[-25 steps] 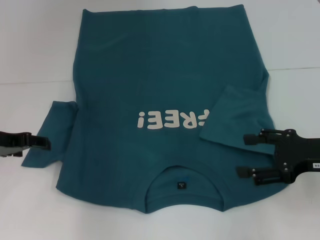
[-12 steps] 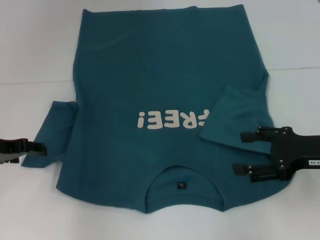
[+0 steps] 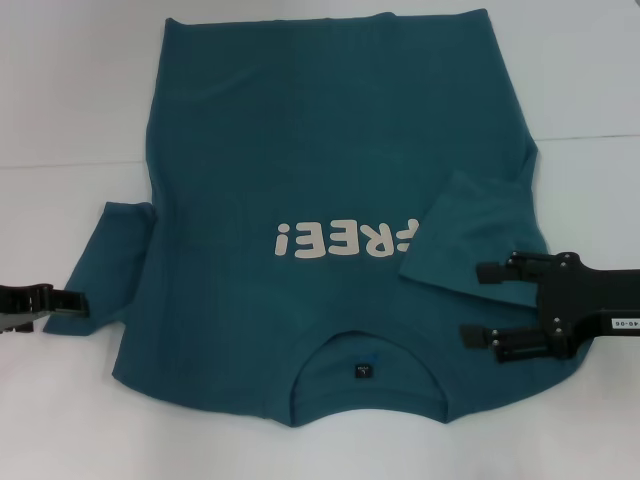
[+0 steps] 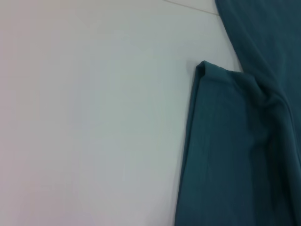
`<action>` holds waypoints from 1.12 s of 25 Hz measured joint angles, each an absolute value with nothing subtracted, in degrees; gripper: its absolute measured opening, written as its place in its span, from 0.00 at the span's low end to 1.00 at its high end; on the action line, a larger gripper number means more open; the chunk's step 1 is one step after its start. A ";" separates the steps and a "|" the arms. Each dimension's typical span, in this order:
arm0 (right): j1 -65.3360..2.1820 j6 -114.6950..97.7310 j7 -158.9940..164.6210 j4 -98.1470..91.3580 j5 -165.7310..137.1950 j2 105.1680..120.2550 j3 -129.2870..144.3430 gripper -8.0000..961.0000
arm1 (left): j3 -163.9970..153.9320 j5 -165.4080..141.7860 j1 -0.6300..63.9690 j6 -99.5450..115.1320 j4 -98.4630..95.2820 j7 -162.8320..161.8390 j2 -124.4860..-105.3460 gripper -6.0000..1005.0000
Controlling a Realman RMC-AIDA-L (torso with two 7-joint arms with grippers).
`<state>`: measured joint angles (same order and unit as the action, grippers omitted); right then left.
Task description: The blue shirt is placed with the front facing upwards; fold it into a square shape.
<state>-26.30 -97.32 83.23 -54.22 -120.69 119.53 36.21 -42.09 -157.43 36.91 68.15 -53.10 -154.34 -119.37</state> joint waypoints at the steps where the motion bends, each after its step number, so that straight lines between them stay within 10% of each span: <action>1: -26.33 -97.28 83.23 -54.15 -120.71 119.53 36.21 0.99 | -42.10 -157.44 36.91 68.03 -53.04 -154.35 -119.39 0.82; 28: -27.08 -97.46 83.33 -53.70 -121.03 119.53 36.37 0.98 | -42.19 -157.25 36.91 64.76 -50.31 -153.83 -119.63 0.82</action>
<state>-27.08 -97.46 83.33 -53.70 -121.03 119.53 36.38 -42.19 -157.25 36.91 64.76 -50.31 -153.83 -119.63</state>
